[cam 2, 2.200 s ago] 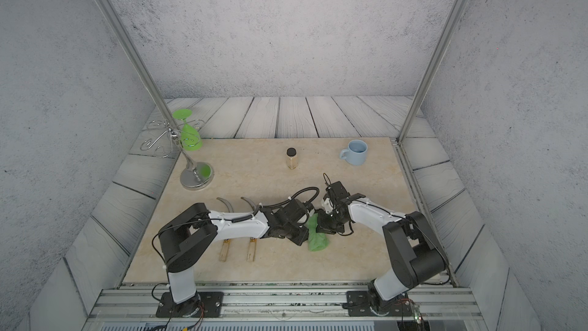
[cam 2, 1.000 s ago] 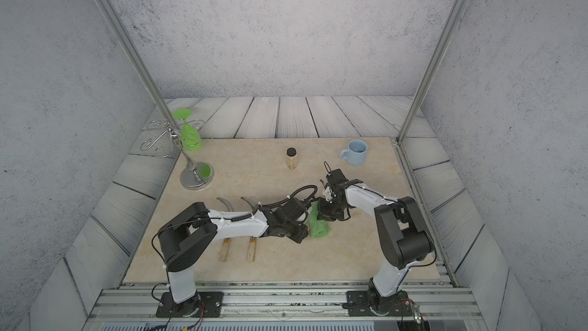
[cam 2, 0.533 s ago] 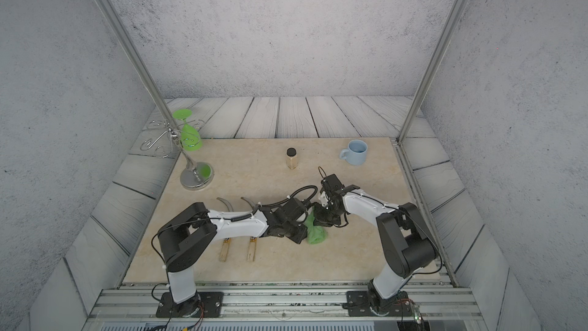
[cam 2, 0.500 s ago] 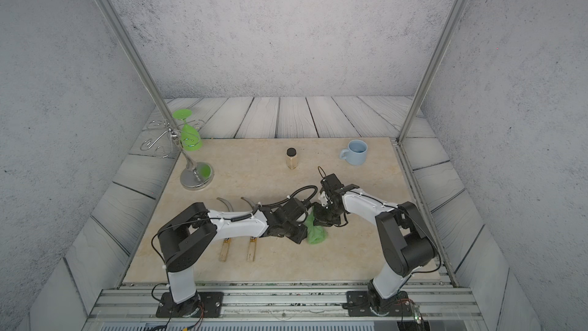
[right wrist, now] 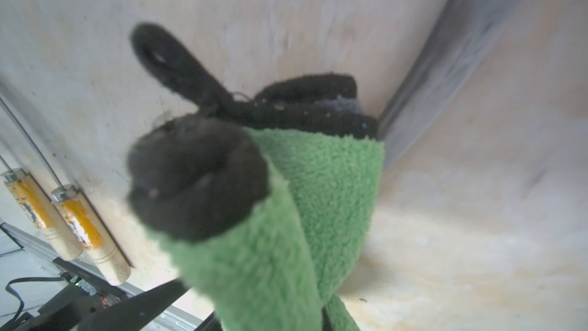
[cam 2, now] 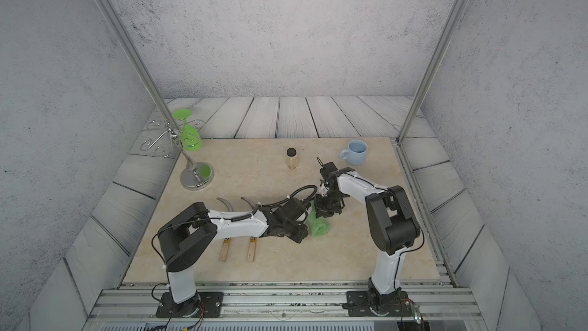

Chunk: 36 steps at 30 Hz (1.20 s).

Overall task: Wipe small sickles with rags
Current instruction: Place the small sickle at the center of the board.

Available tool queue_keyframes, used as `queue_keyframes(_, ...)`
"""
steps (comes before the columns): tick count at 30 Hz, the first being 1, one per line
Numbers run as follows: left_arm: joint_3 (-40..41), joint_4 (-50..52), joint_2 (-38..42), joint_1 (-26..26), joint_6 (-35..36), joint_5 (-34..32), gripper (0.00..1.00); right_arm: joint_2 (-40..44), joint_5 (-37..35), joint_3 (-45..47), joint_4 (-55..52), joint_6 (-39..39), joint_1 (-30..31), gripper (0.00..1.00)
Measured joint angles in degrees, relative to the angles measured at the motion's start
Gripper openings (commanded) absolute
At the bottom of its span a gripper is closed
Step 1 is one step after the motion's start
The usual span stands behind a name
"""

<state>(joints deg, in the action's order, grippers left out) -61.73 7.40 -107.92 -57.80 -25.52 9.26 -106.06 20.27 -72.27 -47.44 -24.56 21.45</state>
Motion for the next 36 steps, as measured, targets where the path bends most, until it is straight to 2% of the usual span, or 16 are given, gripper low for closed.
queue_keyframes(5, 0.4, 0.9, 0.6, 0.0, 0.1, 0.7, 0.0, -0.8, -1.9, -3.0, 1.0, 2.2, -1.3, 0.07)
queue_keyframes(11, 0.9, 4.0, 1.7, -0.8, 1.1, 3.5, 0.0, 0.9, 0.8, -2.5, 5.5, 3.0, -1.8, 0.07)
queue_keyframes(16, 0.9, 4.9, 1.9, -1.2, 1.4, 4.5, 0.16, 8.0, 0.2, 0.1, 4.3, 3.0, -1.8, 0.08)
queue_keyframes(21, 0.9, 6.1, 2.3, -1.2, 1.7, 4.6, 0.35, 17.0, -4.8, 1.2, 1.2, 2.8, -1.9, 0.09)
queue_keyframes(26, 0.6, 7.4, 2.7, -1.2, 1.9, 4.6, 0.5, 21.2, -8.1, 2.7, -0.4, 2.5, -3.1, 0.09)
queue_keyframes(29, -0.3, 8.7, 2.7, -1.2, 2.2, 4.5, 0.54, 21.9, -8.9, 3.9, -1.0, 2.4, -4.0, 0.09)
queue_keyframes(36, -6.4, 11.1, 1.0, -1.2, 3.3, 4.2, 0.54, 22.9, -9.3, 5.5, -1.7, 2.3, -6.4, 0.1)
